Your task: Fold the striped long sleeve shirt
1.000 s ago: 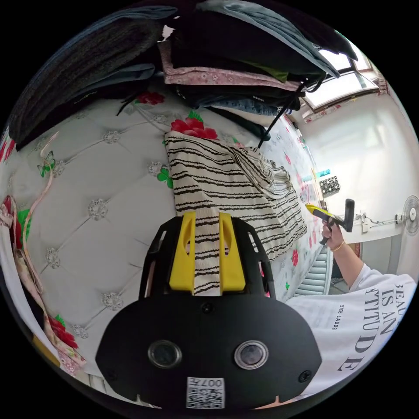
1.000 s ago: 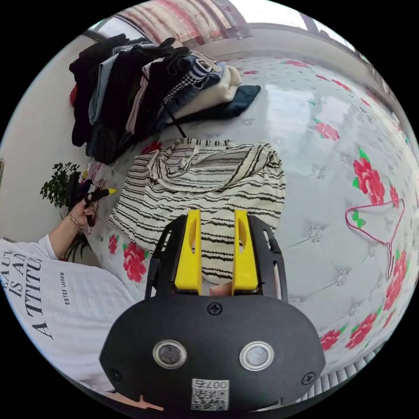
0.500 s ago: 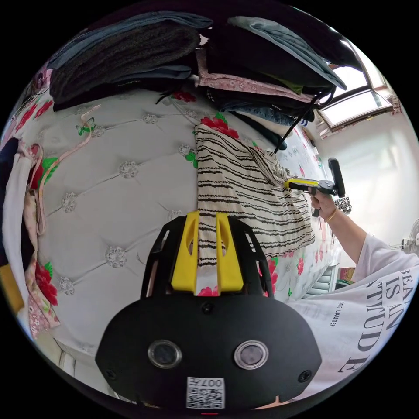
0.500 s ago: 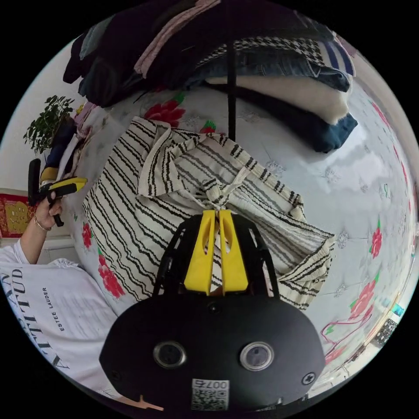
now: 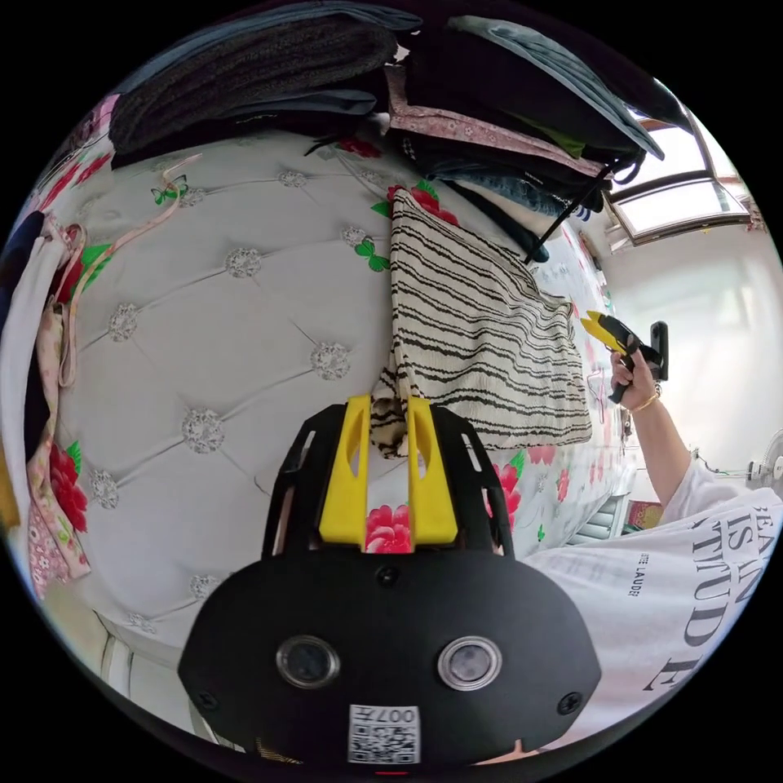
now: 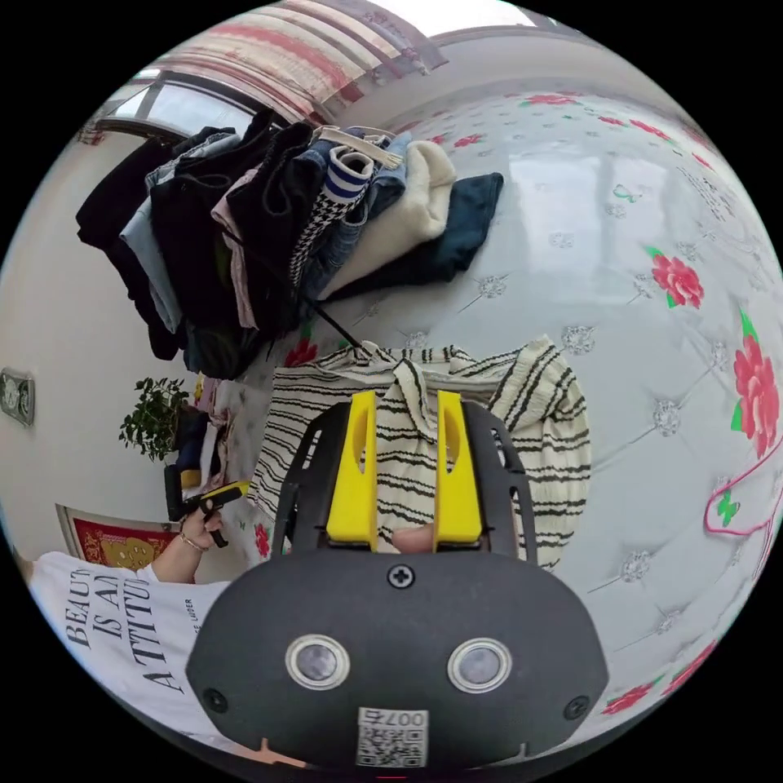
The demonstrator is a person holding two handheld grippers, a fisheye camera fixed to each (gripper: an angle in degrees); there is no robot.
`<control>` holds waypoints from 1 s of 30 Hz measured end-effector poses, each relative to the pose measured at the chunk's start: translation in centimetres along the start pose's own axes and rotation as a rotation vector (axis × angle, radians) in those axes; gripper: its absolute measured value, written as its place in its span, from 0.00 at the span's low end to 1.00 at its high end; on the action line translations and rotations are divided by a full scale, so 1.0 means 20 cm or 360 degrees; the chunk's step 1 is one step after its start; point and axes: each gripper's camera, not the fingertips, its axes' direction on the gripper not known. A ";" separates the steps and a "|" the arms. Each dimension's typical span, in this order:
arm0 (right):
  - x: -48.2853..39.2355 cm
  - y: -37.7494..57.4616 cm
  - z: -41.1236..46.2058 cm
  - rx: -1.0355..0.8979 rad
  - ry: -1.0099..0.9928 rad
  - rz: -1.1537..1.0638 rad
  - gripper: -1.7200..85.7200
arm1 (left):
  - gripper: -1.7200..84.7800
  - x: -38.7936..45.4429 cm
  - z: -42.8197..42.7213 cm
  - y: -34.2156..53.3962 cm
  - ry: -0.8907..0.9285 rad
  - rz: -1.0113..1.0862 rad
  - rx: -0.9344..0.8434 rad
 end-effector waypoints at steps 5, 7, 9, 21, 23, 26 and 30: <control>0.15 0.44 -0.15 0.0002 0.0282 0.0195 0.12 | 0.09 0.07 0.14 -0.02 -0.0149 0.0083 -0.0127; 0.18 0.57 -0.12 -0.0123 0.0395 0.0225 0.12 | 0.03 0.13 0.17 -0.02 -0.0312 0.0156 -0.0126; 0.17 0.69 -0.04 -0.0289 0.0465 0.0193 0.10 | 0.02 0.15 0.19 -0.03 -0.0334 0.0212 -0.0151; 0.08 1.01 -0.26 -0.0316 0.0482 0.0230 0.05 | 0.01 0.06 0.15 0.21 -0.0339 0.0313 -0.0335; 0.02 1.03 -0.30 -0.0233 0.0565 0.0187 0.06 | 0.01 0.04 0.14 0.27 -0.0320 0.0267 -0.0287; -0.13 0.96 -0.33 -0.0092 0.0621 -0.0008 0.07 | 0.01 0.00 0.06 0.28 -0.0371 0.0135 -0.0155; -0.35 0.71 -0.17 -0.0143 0.0682 -0.0436 0.09 | 0.01 0.07 -0.05 0.14 -0.0366 0.0193 0.0066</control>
